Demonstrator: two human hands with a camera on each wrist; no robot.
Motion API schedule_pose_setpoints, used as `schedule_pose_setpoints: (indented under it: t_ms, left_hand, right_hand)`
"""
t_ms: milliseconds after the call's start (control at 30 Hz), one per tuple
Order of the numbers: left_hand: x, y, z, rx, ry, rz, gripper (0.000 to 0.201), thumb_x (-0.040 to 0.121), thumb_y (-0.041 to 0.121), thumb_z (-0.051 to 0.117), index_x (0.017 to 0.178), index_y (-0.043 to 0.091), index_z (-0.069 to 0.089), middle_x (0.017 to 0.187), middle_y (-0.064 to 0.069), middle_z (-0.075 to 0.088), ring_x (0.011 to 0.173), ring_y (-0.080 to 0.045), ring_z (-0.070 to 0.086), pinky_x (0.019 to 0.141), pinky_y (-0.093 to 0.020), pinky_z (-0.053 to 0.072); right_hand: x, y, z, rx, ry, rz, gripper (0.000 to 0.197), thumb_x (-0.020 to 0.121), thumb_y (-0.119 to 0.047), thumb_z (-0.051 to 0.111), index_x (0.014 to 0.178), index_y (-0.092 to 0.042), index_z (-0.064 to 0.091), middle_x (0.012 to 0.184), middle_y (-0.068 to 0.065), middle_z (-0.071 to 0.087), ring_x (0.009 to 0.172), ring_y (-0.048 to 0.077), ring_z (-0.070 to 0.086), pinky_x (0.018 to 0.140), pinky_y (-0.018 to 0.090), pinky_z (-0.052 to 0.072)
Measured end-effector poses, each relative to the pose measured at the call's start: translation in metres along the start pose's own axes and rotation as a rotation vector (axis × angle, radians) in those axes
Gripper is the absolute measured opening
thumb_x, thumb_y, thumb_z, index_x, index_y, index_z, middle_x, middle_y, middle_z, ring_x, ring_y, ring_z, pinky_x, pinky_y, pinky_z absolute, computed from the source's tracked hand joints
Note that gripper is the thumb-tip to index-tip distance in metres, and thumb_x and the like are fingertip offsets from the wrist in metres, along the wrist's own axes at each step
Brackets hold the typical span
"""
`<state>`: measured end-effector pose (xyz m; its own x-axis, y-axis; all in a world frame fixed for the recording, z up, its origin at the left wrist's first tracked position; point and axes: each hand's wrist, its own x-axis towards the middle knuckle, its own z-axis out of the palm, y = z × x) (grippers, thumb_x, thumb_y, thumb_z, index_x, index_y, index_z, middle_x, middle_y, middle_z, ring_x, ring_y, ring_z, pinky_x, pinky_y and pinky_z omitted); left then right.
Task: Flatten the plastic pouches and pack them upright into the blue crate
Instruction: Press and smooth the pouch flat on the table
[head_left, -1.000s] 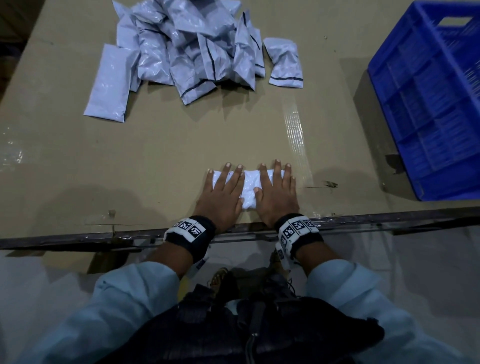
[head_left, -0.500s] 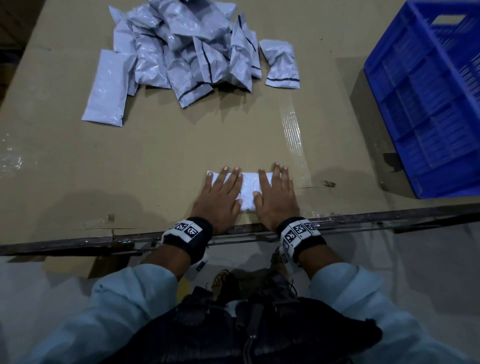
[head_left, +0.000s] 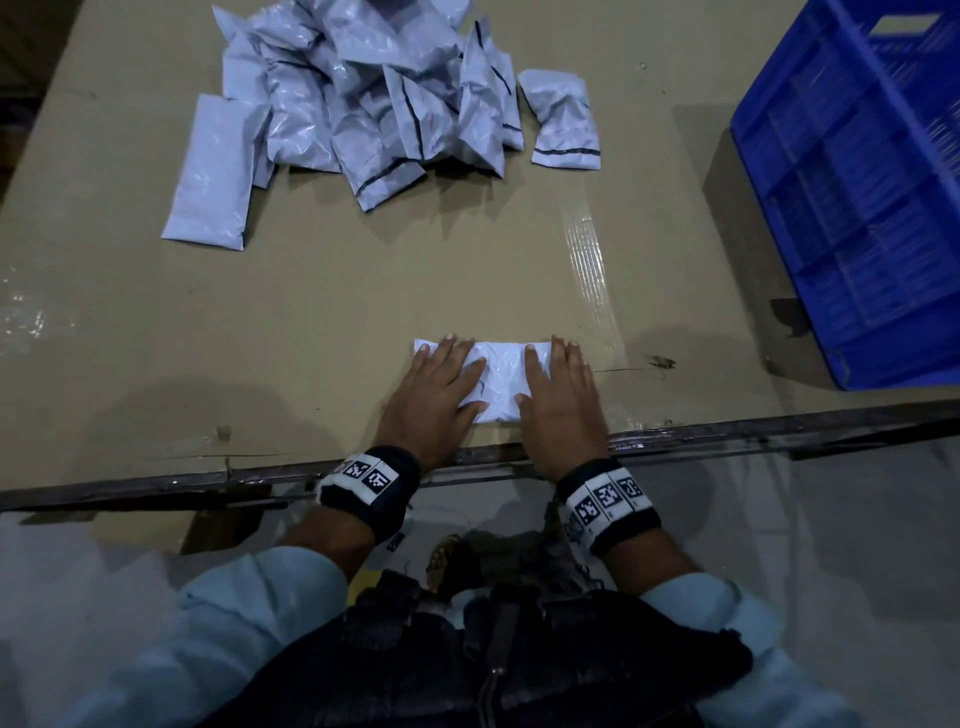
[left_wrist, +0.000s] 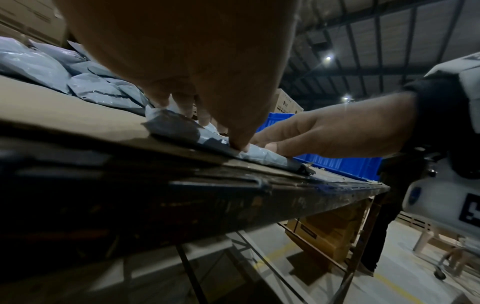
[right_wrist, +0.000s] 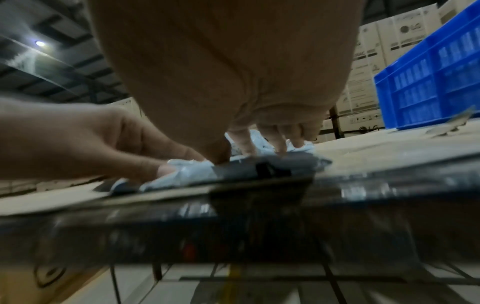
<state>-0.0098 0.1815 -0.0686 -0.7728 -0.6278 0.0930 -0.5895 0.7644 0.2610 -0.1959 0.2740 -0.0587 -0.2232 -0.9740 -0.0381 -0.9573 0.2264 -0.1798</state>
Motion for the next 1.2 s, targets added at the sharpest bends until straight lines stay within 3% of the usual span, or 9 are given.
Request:
schedule_pose_setpoints:
  t_ms: [167, 267, 533, 667, 733, 833, 933, 1067, 1200]
  left_hand:
    - [-0.001, 0.001, 0.005, 0.037, -0.059, -0.006, 0.059, 0.102, 0.038, 0.032, 0.151, 0.008, 0.045, 0.161, -0.010, 0.038, 0.152, -0.031, 0.028, 0.123, -0.053, 0.023]
    - [-0.002, 0.001, 0.007, 0.044, -0.077, -0.007, 0.062, 0.102, 0.040, 0.028, 0.155, 0.009, 0.039, 0.163, -0.009, 0.034, 0.153, -0.030, 0.026, 0.124, -0.052, 0.019]
    - [-0.001, -0.004, 0.006, 0.037, -0.060, 0.007, 0.062, 0.103, 0.042, 0.029, 0.156, 0.011, 0.039, 0.163, -0.005, 0.035, 0.153, -0.027, 0.027, 0.125, -0.048, 0.017]
    - [-0.001, -0.005, 0.004, -0.052, -0.049, -0.003, 0.061, 0.101, 0.040, 0.044, 0.155, 0.012, 0.039, 0.164, -0.004, 0.034, 0.153, -0.026, 0.025, 0.125, -0.050, 0.017]
    - [0.000, -0.008, -0.001, -0.093, -0.038, 0.017, 0.060, 0.098, 0.038, 0.052, 0.150, 0.011, 0.046, 0.161, -0.006, 0.040, 0.151, -0.030, 0.029, 0.124, -0.050, 0.021]
    - [0.002, -0.012, -0.006, -0.087, -0.014, 0.046, 0.058, 0.094, 0.041, 0.050, 0.142, 0.009, 0.055, 0.155, -0.012, 0.046, 0.147, -0.035, 0.035, 0.120, -0.051, 0.030]
    - [-0.004, -0.015, -0.004, -0.030, -0.053, 0.015, 0.068, 0.097, 0.046, 0.041, 0.152, 0.006, 0.042, 0.162, -0.016, 0.033, 0.151, -0.036, 0.028, 0.120, -0.053, 0.028]
    - [-0.013, -0.017, 0.000, 0.118, -0.074, 0.015, 0.071, 0.104, 0.049, 0.026, 0.162, 0.009, 0.016, 0.170, -0.013, 0.008, 0.156, -0.032, 0.011, 0.124, -0.052, 0.018]
    - [-0.014, -0.013, 0.001, 0.124, -0.071, -0.012, 0.071, 0.104, 0.047, 0.025, 0.163, 0.011, 0.013, 0.171, -0.012, 0.007, 0.157, -0.031, 0.009, 0.122, -0.055, 0.020]
  right_hand:
    - [-0.004, -0.002, 0.008, 0.015, -0.007, -0.031, 0.063, 0.102, -0.028, 0.033, 0.160, -0.005, 0.022, 0.165, 0.028, 0.015, 0.153, 0.045, 0.013, 0.124, 0.053, 0.020]
    - [-0.002, 0.000, 0.006, 0.012, -0.011, -0.035, 0.064, 0.101, -0.028, 0.038, 0.159, -0.005, 0.024, 0.165, 0.027, 0.017, 0.153, 0.044, 0.015, 0.124, 0.053, 0.019]
    - [0.001, 0.000, 0.006, 0.030, -0.014, -0.040, 0.062, 0.103, -0.027, 0.039, 0.159, -0.006, 0.025, 0.165, 0.027, 0.017, 0.152, 0.044, 0.015, 0.124, 0.053, 0.019]
    - [-0.002, 0.003, 0.005, 0.071, -0.036, -0.029, 0.065, 0.101, -0.034, 0.031, 0.161, -0.012, 0.019, 0.167, 0.022, 0.012, 0.154, 0.041, 0.011, 0.123, 0.054, 0.020]
    - [-0.001, 0.005, 0.003, 0.112, -0.057, -0.034, 0.068, 0.100, -0.035, 0.038, 0.162, -0.013, 0.019, 0.168, 0.021, 0.010, 0.155, 0.040, 0.009, 0.124, 0.054, 0.020]
    - [0.000, 0.011, 0.000, 0.114, -0.073, 0.003, 0.076, 0.100, -0.040, 0.048, 0.162, -0.011, 0.016, 0.168, 0.023, 0.006, 0.154, 0.042, 0.003, 0.125, 0.054, 0.015]
    - [-0.004, 0.010, 0.007, 0.070, -0.069, 0.075, 0.083, 0.100, -0.052, 0.038, 0.162, -0.008, 0.007, 0.167, 0.025, -0.001, 0.154, 0.044, -0.003, 0.125, 0.055, 0.009]
    - [-0.007, 0.008, 0.014, 0.002, -0.037, 0.109, 0.084, 0.097, -0.061, 0.023, 0.163, -0.014, 0.002, 0.169, 0.021, -0.006, 0.155, 0.044, -0.004, 0.124, 0.056, 0.006]
    - [-0.007, 0.008, 0.014, -0.021, -0.054, 0.110, 0.083, 0.096, -0.060, 0.023, 0.163, -0.014, 0.006, 0.168, 0.022, -0.005, 0.154, 0.046, -0.003, 0.123, 0.060, 0.007]
